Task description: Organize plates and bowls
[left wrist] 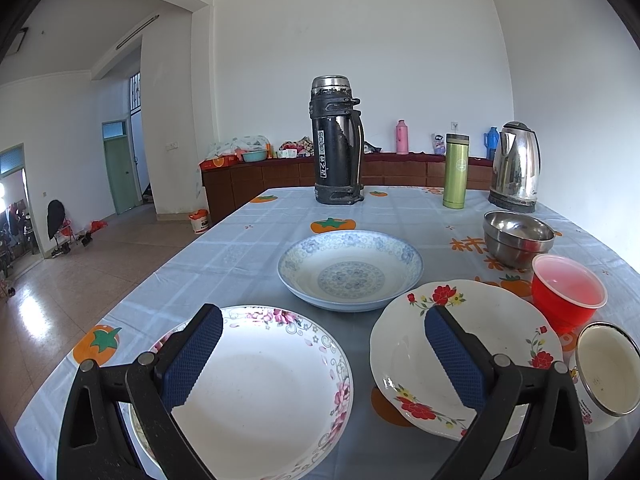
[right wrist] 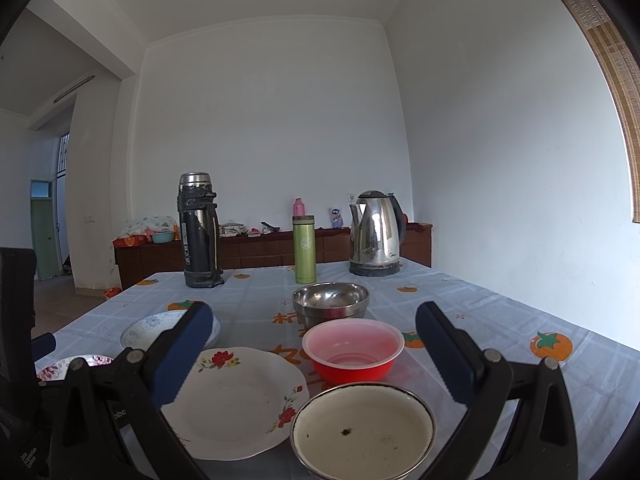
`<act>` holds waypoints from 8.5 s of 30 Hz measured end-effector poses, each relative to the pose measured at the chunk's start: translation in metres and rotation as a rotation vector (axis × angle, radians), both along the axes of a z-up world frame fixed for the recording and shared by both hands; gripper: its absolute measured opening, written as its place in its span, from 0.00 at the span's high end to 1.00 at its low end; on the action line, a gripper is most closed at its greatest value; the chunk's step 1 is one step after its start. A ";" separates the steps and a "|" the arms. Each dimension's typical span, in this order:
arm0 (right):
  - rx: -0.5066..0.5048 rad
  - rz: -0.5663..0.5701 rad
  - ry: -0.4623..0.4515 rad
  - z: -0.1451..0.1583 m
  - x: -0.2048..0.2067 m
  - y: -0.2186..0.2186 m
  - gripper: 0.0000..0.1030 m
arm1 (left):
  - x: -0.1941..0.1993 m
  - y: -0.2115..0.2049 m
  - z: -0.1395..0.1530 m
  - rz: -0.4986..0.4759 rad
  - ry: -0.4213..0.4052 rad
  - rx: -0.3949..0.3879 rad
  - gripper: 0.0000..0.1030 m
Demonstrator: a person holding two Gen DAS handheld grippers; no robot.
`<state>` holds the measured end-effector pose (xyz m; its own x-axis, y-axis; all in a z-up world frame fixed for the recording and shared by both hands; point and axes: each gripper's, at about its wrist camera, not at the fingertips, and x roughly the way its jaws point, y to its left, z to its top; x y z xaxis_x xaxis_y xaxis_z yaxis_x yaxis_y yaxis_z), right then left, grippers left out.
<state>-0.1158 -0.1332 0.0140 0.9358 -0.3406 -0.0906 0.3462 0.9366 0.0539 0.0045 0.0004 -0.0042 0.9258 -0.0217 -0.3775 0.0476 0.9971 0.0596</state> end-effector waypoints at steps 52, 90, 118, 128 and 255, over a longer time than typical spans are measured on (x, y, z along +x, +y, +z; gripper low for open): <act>0.004 0.095 0.041 0.005 0.008 0.008 0.00 | -0.011 0.043 0.008 -0.003 0.054 0.074 0.01; 0.347 0.664 0.689 -0.071 0.122 0.116 0.66 | 0.081 0.150 -0.038 -0.093 0.473 -0.033 0.51; 0.336 0.639 0.657 -0.049 0.140 0.113 0.72 | 0.081 0.141 -0.004 -0.104 0.372 -0.095 0.56; 0.363 0.543 0.582 -0.019 0.176 0.074 0.72 | 0.133 0.097 0.006 -0.167 0.336 -0.113 0.56; 0.592 0.303 0.478 -0.059 0.045 -0.001 0.38 | 0.093 0.019 -0.024 -0.243 0.352 -0.101 0.41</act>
<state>-0.0711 -0.1347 -0.0452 0.7942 0.1503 -0.5888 0.1936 0.8558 0.4797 0.0973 0.0196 -0.0278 0.7043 -0.2754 -0.6543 0.2812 0.9545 -0.0990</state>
